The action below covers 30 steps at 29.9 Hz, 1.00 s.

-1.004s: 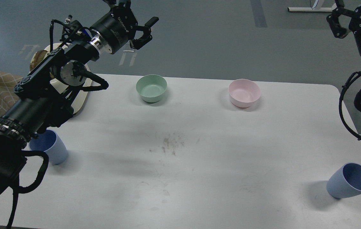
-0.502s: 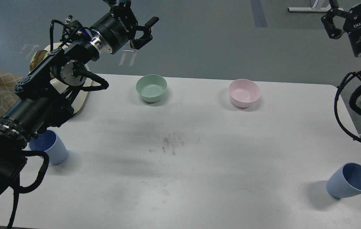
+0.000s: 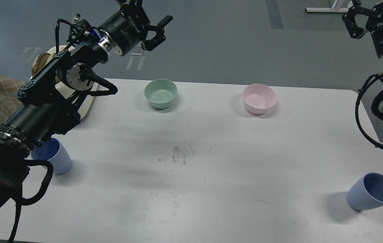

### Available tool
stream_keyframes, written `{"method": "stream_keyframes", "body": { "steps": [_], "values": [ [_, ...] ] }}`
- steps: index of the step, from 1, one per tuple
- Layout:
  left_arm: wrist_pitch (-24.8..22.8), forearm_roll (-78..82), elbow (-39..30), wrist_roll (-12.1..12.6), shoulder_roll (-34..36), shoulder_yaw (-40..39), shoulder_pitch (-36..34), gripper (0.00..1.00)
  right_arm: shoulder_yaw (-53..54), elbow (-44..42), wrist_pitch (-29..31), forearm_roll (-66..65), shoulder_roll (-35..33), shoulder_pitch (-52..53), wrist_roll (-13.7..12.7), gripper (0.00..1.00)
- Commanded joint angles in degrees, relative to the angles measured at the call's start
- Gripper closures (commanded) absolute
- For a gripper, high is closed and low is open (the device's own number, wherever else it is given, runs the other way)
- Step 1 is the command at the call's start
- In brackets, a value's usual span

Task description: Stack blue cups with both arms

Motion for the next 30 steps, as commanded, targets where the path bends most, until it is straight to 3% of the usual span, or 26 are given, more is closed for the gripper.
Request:
{"method": "stream_keyframes", "body": {
  "steps": [1, 24, 30],
  "values": [
    [0.0, 0.0, 0.0, 0.0, -0.1, -0.1, 0.0, 0.02, 0.0, 0.0, 0.0, 0.0, 0.3, 0.0, 0.1, 0.00],
    [0.0, 0.1, -1.4, 0.2, 0.2, -1.1, 0.4, 0.02, 0.0, 0.5, -0.4, -0.1, 0.4, 0.2, 0.1, 0.00],
    [0.0, 0.1, 0.2, 2.5, 0.5, 0.0, -0.5, 0.02, -0.4, -0.1, -0.5, -0.4, 0.3, 1.0, 0.1, 0.00]
  ]
}}
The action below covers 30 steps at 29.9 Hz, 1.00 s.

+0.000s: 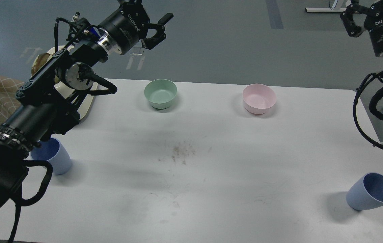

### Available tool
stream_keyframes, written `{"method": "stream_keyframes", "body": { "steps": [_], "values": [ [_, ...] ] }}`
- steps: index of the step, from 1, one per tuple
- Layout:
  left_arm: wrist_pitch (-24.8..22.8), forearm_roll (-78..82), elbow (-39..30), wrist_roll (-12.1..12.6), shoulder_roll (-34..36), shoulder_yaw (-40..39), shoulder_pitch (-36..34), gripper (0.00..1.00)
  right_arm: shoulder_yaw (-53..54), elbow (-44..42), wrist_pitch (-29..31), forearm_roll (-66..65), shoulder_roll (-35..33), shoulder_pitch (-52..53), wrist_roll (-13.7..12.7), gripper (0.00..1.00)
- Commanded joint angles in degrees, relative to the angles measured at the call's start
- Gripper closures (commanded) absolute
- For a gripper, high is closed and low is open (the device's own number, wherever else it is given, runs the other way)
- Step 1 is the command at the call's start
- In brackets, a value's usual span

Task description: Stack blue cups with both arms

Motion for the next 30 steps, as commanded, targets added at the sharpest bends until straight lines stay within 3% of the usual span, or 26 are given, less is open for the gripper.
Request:
{"method": "stream_keyframes", "body": {
  "steps": [1, 10, 16, 21, 30],
  "values": [
    [0.0, -0.3, 1.8, 1.6, 0.0, 0.0, -0.5, 0.02, -0.3, -0.4, -0.3, -0.2, -0.1, 0.3, -0.1, 0.00],
    [0.0, -0.1, 3.4, 1.2, 0.8, -0.4, -0.4, 0.02, -0.9, -0.6, -0.5, -0.3, -0.6, -0.6, -0.1, 0.00],
    [0.0, 0.6, 3.3, 3.2, 1.1, 0.1, -0.6, 0.02, -7.7, 0.1, -0.3, -1.4, -0.6, 0.4, -0.1, 0.00],
    [0.0, 0.2, 2.5, 3.1, 1.4, -0.2, -1.0, 0.02, -9.2, -0.6, -0.1, -1.3, -0.9, 1.2, -0.1, 0.00],
    [0.0, 6.6, -4.7, -1.5, 6.1, 0.6, 1.7, 0.02, -9.4, -0.7, 3.1, -1.3, -5.8, -1.5, 0.0, 0.00]
  ]
}}
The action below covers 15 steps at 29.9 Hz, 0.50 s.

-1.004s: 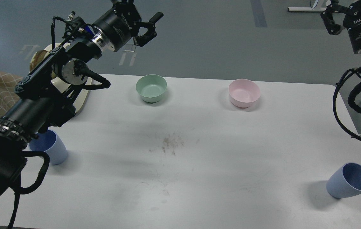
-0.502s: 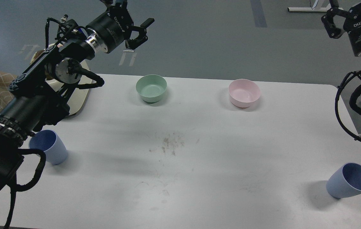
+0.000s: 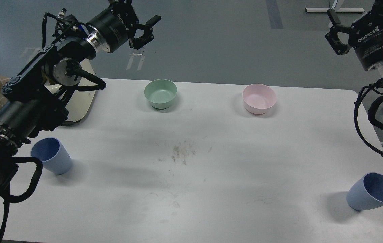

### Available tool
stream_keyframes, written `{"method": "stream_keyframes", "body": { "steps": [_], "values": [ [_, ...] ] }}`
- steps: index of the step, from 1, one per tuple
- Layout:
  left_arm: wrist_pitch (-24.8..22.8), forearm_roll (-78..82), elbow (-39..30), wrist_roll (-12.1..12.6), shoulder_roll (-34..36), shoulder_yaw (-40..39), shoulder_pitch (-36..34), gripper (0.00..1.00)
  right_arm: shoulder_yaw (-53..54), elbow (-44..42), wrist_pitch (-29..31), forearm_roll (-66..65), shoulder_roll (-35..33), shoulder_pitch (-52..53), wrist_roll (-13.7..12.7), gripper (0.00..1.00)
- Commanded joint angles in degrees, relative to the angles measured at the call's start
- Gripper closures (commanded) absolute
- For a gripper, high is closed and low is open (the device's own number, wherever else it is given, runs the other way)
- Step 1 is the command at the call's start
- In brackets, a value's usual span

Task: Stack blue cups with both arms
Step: 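Lower the left gripper to the blue cup lying near the left arm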

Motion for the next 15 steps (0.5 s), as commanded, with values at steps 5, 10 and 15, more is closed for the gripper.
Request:
{"method": "stream_keyframes", "body": {
  "steps": [5, 10, 15],
  "values": [
    [0.0, 11.9, -13.2, -0.8, 8.5, 1.4, 5.7, 0.02, 0.1, -0.2, 0.8, 0.0, -2.8, -1.9, 0.0, 0.00],
    [0.0, 25.4, -22.0, -1.0, 17.0, 2.0, 6.4, 0.02, 0.2, -0.2, 0.8, -0.1, -3.2, -2.1, 0.0, 0.00],
    [0.0, 37.9, -30.2, -3.4, 30.8, 2.0, 6.6, 0.02, 0.5, -0.1, 0.8, -0.1, -3.6, -2.1, 0.1, 0.00]
  ]
}}
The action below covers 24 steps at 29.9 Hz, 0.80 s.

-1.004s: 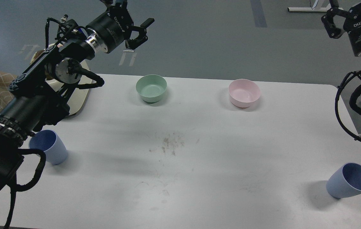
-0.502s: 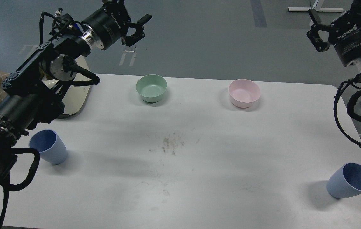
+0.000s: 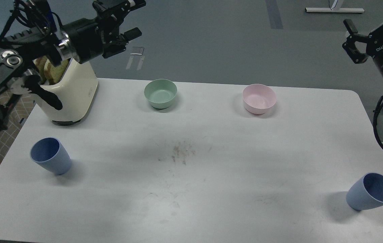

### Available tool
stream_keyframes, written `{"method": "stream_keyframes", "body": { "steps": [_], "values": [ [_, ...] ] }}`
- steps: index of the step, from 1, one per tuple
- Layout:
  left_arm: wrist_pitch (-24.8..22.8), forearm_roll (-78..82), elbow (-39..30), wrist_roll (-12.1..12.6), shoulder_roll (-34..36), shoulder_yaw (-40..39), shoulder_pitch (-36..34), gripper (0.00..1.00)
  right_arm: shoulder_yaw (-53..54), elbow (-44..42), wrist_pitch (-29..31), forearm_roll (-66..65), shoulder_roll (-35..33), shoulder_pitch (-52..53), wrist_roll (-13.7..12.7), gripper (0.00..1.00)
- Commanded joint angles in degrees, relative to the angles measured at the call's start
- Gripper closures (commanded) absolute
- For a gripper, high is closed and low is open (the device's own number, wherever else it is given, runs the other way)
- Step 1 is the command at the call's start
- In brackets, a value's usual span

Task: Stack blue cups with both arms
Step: 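Lower the left gripper to the blue cup lying near the left arm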

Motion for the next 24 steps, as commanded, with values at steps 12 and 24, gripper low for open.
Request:
{"method": "stream_keyframes", "body": {
  "steps": [12, 24],
  "values": [
    [0.0, 33.6, -16.7, -21.3, 32.1, 5.6, 6.3, 0.02, 0.0, 0.7, 0.0, 0.0, 0.4, 0.0, 0.0, 0.00],
    [0.0, 44.3, -16.0, -21.5, 37.3, 26.7, 6.3, 0.02, 0.0, 1.2, 0.0, 0.1, -0.1, -0.6, 0.1, 0.00]
  ]
}}
